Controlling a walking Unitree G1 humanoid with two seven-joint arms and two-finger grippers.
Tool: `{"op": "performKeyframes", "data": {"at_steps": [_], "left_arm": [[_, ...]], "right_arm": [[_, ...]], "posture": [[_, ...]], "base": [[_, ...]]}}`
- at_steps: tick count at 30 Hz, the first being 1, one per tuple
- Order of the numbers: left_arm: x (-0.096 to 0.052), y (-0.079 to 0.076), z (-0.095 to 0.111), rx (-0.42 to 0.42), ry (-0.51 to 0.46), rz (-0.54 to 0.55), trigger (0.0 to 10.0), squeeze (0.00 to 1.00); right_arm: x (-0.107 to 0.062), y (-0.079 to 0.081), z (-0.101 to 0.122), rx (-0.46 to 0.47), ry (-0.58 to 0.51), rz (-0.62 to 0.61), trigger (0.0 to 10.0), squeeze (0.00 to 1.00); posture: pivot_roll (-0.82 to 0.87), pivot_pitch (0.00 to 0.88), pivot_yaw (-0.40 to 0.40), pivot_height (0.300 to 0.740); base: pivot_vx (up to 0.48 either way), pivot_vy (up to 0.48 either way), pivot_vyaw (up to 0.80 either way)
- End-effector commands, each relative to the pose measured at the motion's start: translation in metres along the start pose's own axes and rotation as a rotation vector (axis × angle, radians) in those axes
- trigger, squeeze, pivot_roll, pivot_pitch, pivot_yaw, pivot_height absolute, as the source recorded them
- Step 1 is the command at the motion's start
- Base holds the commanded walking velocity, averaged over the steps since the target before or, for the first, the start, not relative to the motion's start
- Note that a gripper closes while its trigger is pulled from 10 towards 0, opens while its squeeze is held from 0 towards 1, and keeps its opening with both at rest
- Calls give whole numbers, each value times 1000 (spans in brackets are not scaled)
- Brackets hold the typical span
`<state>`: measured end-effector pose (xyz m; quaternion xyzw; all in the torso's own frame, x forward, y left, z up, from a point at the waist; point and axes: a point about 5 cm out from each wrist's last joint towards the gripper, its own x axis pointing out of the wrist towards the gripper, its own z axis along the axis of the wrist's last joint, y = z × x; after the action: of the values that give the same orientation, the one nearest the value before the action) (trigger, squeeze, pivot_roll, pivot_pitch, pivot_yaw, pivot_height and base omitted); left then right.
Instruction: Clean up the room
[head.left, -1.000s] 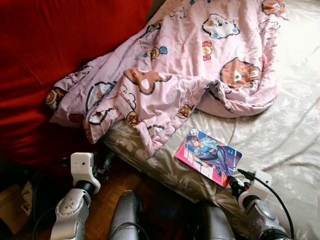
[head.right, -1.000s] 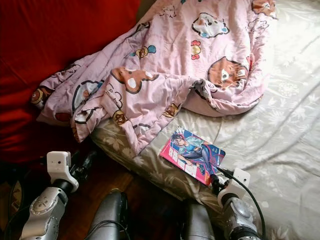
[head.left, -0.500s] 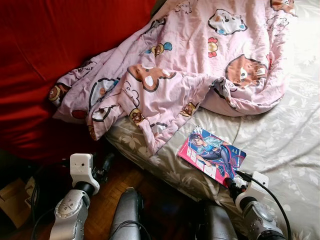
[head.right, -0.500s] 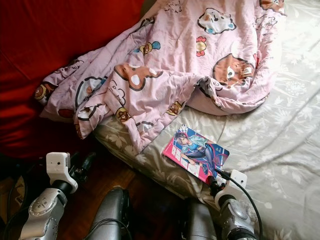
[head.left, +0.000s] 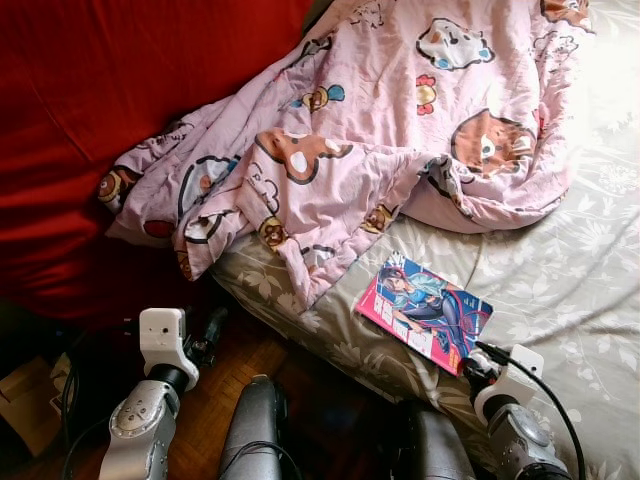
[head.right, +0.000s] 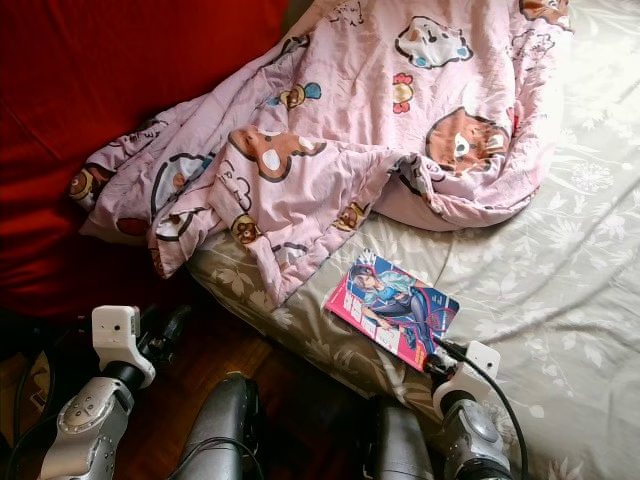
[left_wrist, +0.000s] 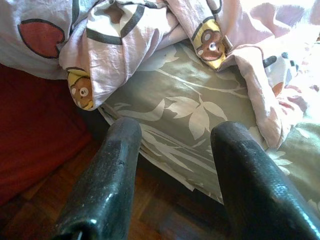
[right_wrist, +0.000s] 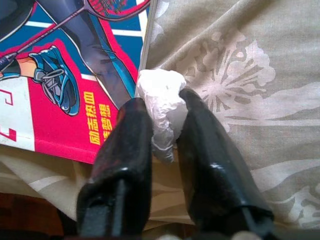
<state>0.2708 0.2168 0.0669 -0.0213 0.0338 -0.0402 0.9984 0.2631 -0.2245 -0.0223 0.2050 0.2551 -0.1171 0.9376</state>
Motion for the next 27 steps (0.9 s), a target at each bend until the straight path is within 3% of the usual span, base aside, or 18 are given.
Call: {"op": "performKeyframes", "data": {"at_steps": [1,13,22,27], "left_arm": [[-7,5,-7,7,34,17,10000,0],[-8,5,-14,23,58,24,10000,0],[-5,9,-30,1,96,75,10000,0],[-4,10,-36,-12,113,95,10000,0]], "right_arm": [[-6,-7,-16,9,48,-31,0,0],[-4,5,-20,13,42,-4,0,0],[-6,-4,3,25,-144,-68,0,0],[-11,-10,10,-32,-220,-66,0,0]], "posture": [[137,316,47,641],[127,265,45,641],[77,177,10,641],[58,149,2,641]], "base": [[0,0,0],[0,0,0],[0,0,0],[0,0,0]]}}
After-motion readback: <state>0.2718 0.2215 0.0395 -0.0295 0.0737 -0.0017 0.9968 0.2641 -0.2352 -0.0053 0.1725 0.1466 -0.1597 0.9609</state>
